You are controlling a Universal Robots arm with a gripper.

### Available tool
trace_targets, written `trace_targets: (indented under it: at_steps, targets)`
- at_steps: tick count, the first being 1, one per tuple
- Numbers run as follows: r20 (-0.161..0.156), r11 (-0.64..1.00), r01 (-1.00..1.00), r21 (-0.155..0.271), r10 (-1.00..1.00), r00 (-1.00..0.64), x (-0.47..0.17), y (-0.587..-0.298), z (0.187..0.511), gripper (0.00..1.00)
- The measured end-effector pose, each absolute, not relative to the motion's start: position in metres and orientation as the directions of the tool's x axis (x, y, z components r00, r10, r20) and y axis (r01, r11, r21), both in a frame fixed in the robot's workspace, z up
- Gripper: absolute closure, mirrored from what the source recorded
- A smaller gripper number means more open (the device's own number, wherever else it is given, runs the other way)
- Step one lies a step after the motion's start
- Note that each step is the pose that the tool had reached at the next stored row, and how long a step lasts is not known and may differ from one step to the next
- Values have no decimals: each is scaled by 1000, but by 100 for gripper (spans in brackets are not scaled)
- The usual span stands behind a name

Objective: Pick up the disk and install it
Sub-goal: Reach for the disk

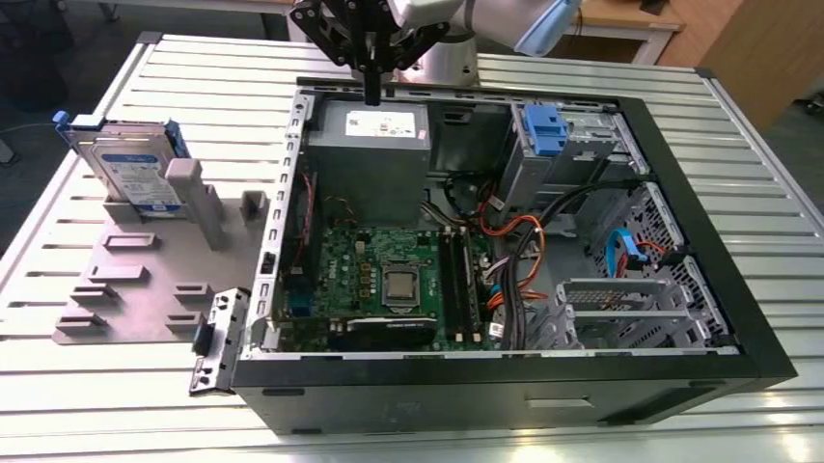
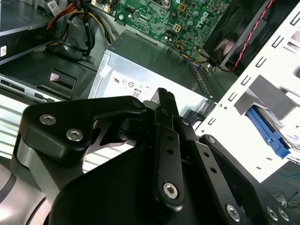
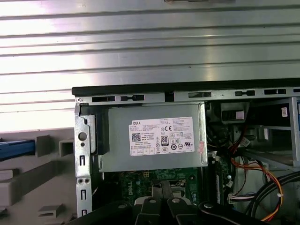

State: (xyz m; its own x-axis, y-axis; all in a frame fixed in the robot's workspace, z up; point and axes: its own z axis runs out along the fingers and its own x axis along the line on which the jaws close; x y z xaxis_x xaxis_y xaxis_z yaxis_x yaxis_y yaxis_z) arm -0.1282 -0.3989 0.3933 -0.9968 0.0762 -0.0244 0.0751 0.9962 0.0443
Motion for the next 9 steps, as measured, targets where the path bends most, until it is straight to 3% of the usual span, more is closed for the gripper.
trace_targets:
  at_steps: [9]
  targets:
    - [-25,996,75,44,76,-997,-132,-399,393,89]
